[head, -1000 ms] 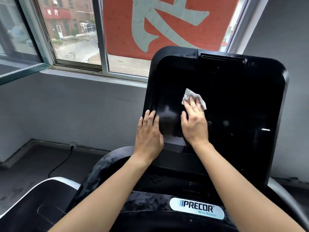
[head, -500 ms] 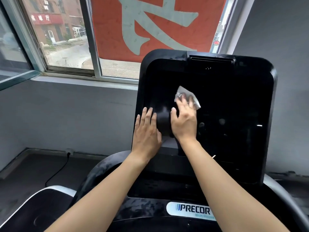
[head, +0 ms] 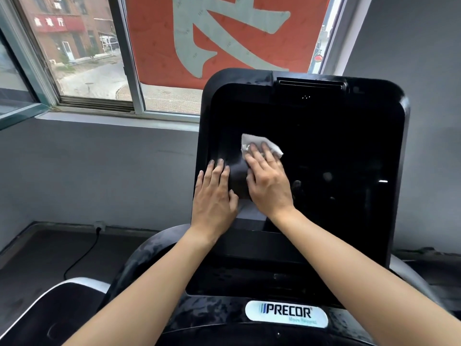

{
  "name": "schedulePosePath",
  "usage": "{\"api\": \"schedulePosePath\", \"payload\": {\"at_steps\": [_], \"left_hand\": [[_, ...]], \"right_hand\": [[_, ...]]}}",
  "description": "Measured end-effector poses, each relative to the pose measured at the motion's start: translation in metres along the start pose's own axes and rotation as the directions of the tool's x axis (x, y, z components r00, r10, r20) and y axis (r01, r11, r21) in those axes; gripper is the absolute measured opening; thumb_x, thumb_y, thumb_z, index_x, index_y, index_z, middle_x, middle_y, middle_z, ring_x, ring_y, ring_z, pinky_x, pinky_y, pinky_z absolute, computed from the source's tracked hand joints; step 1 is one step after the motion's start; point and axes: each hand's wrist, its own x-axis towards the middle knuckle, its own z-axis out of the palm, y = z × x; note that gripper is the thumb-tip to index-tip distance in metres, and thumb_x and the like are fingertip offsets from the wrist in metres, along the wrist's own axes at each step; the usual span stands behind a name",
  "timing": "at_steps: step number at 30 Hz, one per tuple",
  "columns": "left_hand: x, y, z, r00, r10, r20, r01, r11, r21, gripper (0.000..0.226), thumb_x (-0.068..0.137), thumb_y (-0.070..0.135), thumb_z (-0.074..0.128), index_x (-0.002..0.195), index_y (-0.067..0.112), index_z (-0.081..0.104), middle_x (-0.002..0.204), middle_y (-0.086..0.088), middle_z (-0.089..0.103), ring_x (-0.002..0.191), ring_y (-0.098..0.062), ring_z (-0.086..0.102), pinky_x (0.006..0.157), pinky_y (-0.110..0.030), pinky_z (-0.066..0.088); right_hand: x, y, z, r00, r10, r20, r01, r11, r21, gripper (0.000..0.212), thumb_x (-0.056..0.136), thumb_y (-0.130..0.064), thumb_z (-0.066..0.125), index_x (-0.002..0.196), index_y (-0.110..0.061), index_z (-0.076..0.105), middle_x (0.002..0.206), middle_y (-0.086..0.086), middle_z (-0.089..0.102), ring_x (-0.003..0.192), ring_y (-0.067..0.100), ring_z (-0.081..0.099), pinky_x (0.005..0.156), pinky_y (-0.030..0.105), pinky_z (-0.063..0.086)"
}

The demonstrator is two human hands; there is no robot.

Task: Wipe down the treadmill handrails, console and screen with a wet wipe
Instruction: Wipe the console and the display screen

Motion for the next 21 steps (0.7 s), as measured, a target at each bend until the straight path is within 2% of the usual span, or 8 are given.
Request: {"api": "schedulePosePath", "payload": {"at_steps": [4,6,8,12,14,17,21], "left_hand": [[-0.001,-0.007,-0.004,0.999,0.041,0.006,-0.041,0.999,-0.010,0.064,0.094,0.017,0.056,0.154,0.008,0.039,0.165,-0.006,0.033,0.158,-0.021,0.017,0.129,-0.042,0.014],[-0.003,-0.009,-0.006,0.998,0.068,0.017,-0.068,0.998,0.006,0.064,0.094,0.017,0.055,0.155,0.008,0.039,0.166,-0.006,0.031,0.158,-0.021,0.017,0.129,-0.042,0.015],[-0.008,-0.011,-0.008,0.996,0.083,0.027,-0.084,0.996,0.032,0.064,0.094,0.017,0.055,0.155,0.007,0.039,0.167,-0.006,0.029,0.158,-0.022,0.014,0.129,-0.043,0.016],[-0.024,-0.013,-0.008,0.997,0.075,0.019,-0.076,0.996,0.045,0.063,0.092,0.016,0.058,0.152,0.005,0.043,0.166,-0.010,0.028,0.159,-0.025,0.014,0.127,-0.046,0.020],[-0.031,-0.015,-0.008,0.999,0.050,0.017,-0.050,0.998,0.048,0.064,0.092,0.015,0.059,0.153,0.004,0.041,0.167,-0.011,0.027,0.159,-0.025,0.014,0.128,-0.045,0.021],[-0.040,-0.020,-0.007,0.999,-0.001,0.040,-0.001,0.999,0.041,0.068,0.093,0.016,0.057,0.156,0.004,0.035,0.170,-0.009,0.021,0.159,-0.021,0.010,0.128,-0.042,0.020],[-0.055,-0.026,-0.007,0.996,-0.011,0.085,0.008,0.999,0.032,0.071,0.095,0.015,0.056,0.160,0.003,0.029,0.172,-0.005,0.014,0.160,-0.017,0.006,0.128,-0.041,0.022]], "right_hand": [[-0.032,0.000,-0.001,0.957,-0.257,0.134,0.262,0.965,-0.018,0.052,0.102,-0.019,0.045,0.154,-0.013,0.045,0.162,0.003,0.039,0.157,0.021,0.019,0.126,0.043,0.024],[-0.033,0.005,-0.006,0.946,-0.293,0.141,0.297,0.955,-0.008,0.050,0.102,-0.019,0.045,0.152,-0.013,0.048,0.161,0.002,0.041,0.156,0.019,0.021,0.126,0.042,0.025],[-0.022,0.010,-0.010,0.968,-0.227,0.104,0.228,0.974,0.003,0.049,0.101,-0.017,0.048,0.150,-0.015,0.052,0.159,0.001,0.043,0.155,0.017,0.025,0.125,0.043,0.027],[-0.012,-0.001,-0.008,0.998,0.039,0.051,-0.043,0.997,0.069,0.048,0.102,-0.014,0.052,0.150,-0.016,0.052,0.161,-0.001,0.041,0.156,0.015,0.020,0.127,0.044,0.021],[-0.022,-0.013,-0.001,0.996,0.062,0.071,-0.067,0.994,0.083,0.049,0.103,-0.017,0.052,0.152,-0.016,0.049,0.163,-0.001,0.038,0.157,0.015,0.016,0.128,0.044,0.017],[-0.051,-0.025,0.003,0.989,-0.059,0.135,0.049,0.996,0.079,0.053,0.102,-0.018,0.056,0.154,-0.016,0.046,0.164,-0.001,0.036,0.158,0.015,0.012,0.128,0.044,0.016],[-0.088,-0.026,0.006,0.935,-0.280,0.219,0.265,0.959,0.097,0.058,0.097,-0.017,0.061,0.153,-0.016,0.047,0.162,0.000,0.039,0.157,0.018,0.017,0.126,0.044,0.023]]}}
